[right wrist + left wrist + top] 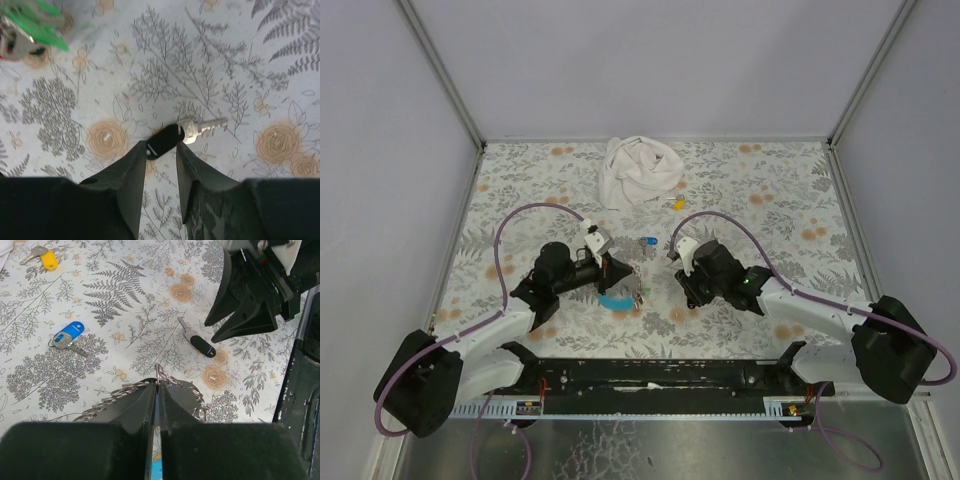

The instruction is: Put the keys on the keyring

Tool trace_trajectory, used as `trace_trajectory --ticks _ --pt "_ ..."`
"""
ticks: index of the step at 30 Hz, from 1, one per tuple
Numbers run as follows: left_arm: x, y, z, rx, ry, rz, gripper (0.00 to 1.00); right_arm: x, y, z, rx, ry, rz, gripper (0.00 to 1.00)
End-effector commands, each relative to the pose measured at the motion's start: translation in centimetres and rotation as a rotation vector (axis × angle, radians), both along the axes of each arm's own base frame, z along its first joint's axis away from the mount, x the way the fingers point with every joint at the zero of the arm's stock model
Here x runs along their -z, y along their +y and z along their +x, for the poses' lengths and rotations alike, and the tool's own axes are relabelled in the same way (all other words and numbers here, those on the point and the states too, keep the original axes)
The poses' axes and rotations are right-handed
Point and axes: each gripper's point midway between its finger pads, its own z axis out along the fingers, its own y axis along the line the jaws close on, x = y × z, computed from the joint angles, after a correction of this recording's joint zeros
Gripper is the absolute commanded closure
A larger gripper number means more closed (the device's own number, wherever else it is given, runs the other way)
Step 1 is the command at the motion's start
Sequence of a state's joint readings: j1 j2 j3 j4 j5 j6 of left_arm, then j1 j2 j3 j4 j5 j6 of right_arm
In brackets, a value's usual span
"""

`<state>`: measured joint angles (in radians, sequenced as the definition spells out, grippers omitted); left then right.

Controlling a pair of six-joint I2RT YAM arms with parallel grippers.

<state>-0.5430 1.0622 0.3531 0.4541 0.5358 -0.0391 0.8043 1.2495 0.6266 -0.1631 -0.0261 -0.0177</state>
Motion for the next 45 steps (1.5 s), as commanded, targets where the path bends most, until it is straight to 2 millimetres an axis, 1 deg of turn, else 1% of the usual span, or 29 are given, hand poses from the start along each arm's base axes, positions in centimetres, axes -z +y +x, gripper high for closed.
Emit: trace_trajectory --ticks 1,4,7,10,21,25,30,42,45 --pt "-2.2 -0.8 0.7 0.021 -0.073 -0.03 1.0 -2.9 2.6 3.1 0.089 -0.084 0.159 0.64" --pt "-2.3 -0.7 0.7 0.019 -0.076 -0.028 1.0 -2.0 2.5 3.1 0.167 -0.057 0.189 0.68" --pt "-2.3 -0.8 0.7 0.022 -0.076 -0.029 1.0 -1.3 1.8 3.2 0.24 -0.076 0.224 0.66" --pt "-2.2 -0.9 0.6 0.029 -0.073 -0.029 1.0 -0.7 1.1 3.1 0.26 -0.082 0.213 0.65" --pt "-2.0 -1.0 0.6 0.033 -0.067 -0.023 1.0 1.4 0.2 3.3 0.293 -0.097 0.181 0.66" --pt "-1.9 -1.0 0.7 0.037 -0.063 -0.021 1.0 1.9 0.5 3.2 0.282 -0.085 0.177 0.72" --pt "-1.9 -1.0 0.6 0.039 -0.063 -0.021 1.0 2.5 0.3 3.2 0.285 -0.078 0.161 0.75" --pt "-1.7 -1.0 0.6 0.041 -0.061 -0.018 1.0 3.0 -0.2 3.0 0.291 -0.074 0.137 0.83" --pt "-1.8 -1.1 0.6 0.043 -0.063 -0.018 1.0 2.9 -0.2 3.0 0.291 -0.075 0.133 0.89"
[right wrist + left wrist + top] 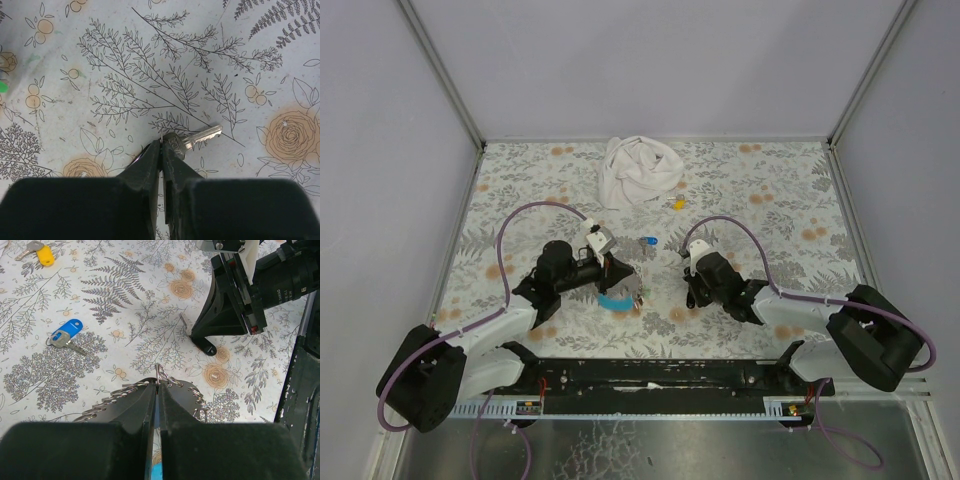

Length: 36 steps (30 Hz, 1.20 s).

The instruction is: Put the keys on the keyring

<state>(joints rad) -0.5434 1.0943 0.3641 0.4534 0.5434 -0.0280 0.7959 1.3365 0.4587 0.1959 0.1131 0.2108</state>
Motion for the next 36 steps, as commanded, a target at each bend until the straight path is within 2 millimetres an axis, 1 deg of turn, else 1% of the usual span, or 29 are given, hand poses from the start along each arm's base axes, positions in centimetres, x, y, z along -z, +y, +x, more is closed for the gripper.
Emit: trace_trajectory --ticks 1,5,8,11,15,19,23,26,31,34,36 --pt "-2.3 -0.9 0.4 0.035 -0.07 -0.033 1.0 -0.6 0.0 0.8 0.021 -0.034 0.011 0.92" --pt "-2.3 -0.9 0.3 0.042 -0.074 -0.033 1.0 -1.3 0.0 0.9 0.012 -0.045 0.012 0.99" --pt "-2.2 -1.0 0.2 0.047 -0.074 -0.031 1.0 -2.3 0.4 1.0 -0.02 -0.064 0.018 1.0" --pt "-2.1 -1.1 0.1 0.062 -0.077 -0.028 1.0 -3.9 1.2 1.0 -0.074 -0.097 0.048 1.0" --pt "-1.9 -1.3 -0.3 0.091 -0.078 -0.024 1.0 -6.4 3.1 0.5 -0.236 -0.123 0.073 1.0" --pt "-2.0 -1.5 -0.9 0.131 -0.094 -0.032 1.0 -8.6 3.8 0.4 -0.342 -0.164 0.051 1.0" --pt "-2.1 -1.7 -1.4 0.168 -0.111 -0.046 1.0 -10.5 4.4 0.2 -0.445 -0.241 0.052 1.0" --pt "-2.2 -1.9 -1.9 0.2 -0.128 -0.058 1.0 -11.7 4.9 -0.2 -0.538 -0.309 0.063 1.0" --pt "-2.4 -2.2 -3.0 0.269 -0.156 -0.073 1.0 -13.4 5.4 -1.1 -0.648 -0.334 0.056 1.0" --pt "-2.6 -2.3 -3.7 0.31 -0.178 -0.085 1.0 -14.2 6.3 -2.2 -0.77 -0.36 0.079 1.0" --pt "-2.8 -2.4 -4.2 0.334 -0.192 -0.092 1.0 -14.7 6.9 -2.5 -0.822 -0.394 0.096 1.0"
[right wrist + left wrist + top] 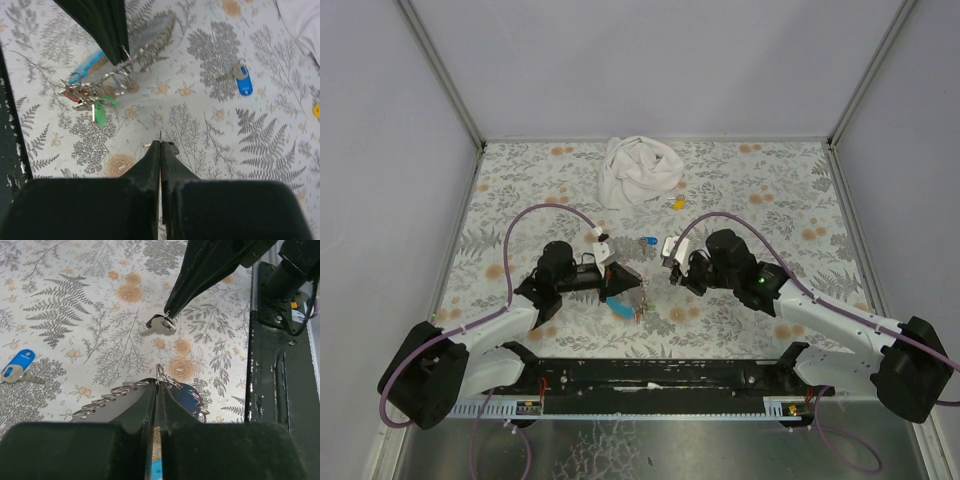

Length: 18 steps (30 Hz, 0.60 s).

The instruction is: Put the keys on the keyring

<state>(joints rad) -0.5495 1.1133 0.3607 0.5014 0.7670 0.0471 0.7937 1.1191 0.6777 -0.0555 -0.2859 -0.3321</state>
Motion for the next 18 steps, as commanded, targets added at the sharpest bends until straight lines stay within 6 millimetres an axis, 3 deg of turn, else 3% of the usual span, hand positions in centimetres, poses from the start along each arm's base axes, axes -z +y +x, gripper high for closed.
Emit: trace_trajectory --ticks 1,8,18 --pt "-2.0 -0.7 -1.1 0.101 -0.129 -0.068 1.0 -3.5 2.0 -0.9 -0.199 -0.103 0.069 1.0" --pt "-1.8 -1.0 -2.1 0.164 -0.137 -0.073 1.0 -4.1 3.3 -1.5 -0.301 -0.122 0.092 1.0" --pt "-1.4 -1.3 -2.5 0.203 -0.133 -0.065 1.0 -3.5 4.6 -2.3 -0.406 -0.082 0.105 1.0"
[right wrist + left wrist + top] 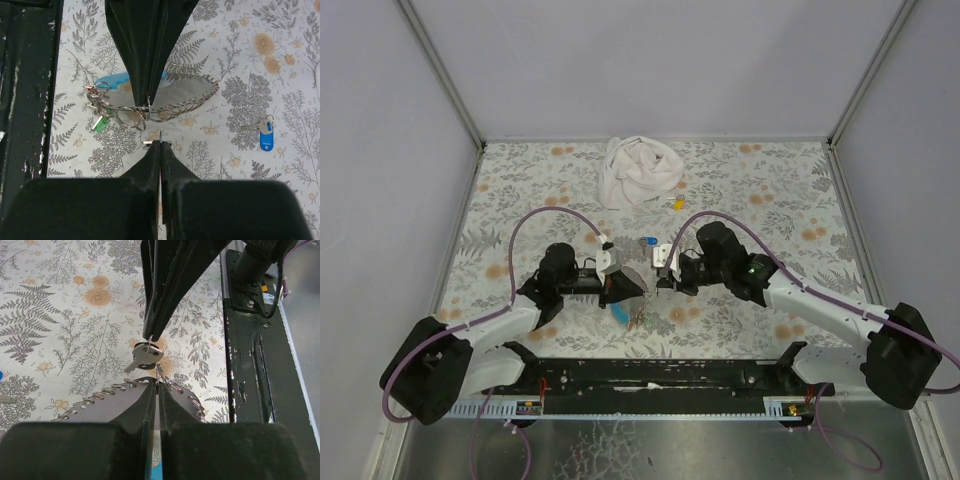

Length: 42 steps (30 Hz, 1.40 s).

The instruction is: Put the keys on the keyring

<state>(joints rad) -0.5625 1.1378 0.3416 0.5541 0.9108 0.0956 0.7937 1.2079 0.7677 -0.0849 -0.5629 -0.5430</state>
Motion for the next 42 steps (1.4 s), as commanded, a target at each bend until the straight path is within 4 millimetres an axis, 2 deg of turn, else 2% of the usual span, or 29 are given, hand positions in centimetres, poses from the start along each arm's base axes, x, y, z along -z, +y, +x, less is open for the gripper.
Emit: trace_trajectory --ticks 1,11,24,28,34,42 --pt "-1.4 -0.5 0.0 0.04 -0.092 -0.044 1.0 -2.1 1.3 -0.2 -0.074 -0.03 0.071 1.0" --pt "-1.6 -0.4 0.5 -0.005 -0.118 -0.041 1.0 -1.4 1.0 -0.4 -0.05 -0.003 0.068 1.0" --pt "-0.9 -0.7 0.8 -0.101 -0.253 0.045 1.0 -1.0 -0.2 -0.9 -0.029 -0.11 0.108 1.0" --pt "-0.9 -1.0 0.3 -0.071 -0.263 0.05 1.0 -0.7 -0.3 -1.2 -0.028 -0.108 0.102 1.0" --pt "-1.2 -1.6 -1.6 0.045 -0.245 0.02 1.0 -1.2 -0.4 -1.6 -0.034 -0.109 0.114 1.0" --pt "-0.8 -1.6 -1.3 0.073 -0.213 0.032 1.0 -1.6 -0.8 -2.5 -0.047 -0.096 0.134 1.0"
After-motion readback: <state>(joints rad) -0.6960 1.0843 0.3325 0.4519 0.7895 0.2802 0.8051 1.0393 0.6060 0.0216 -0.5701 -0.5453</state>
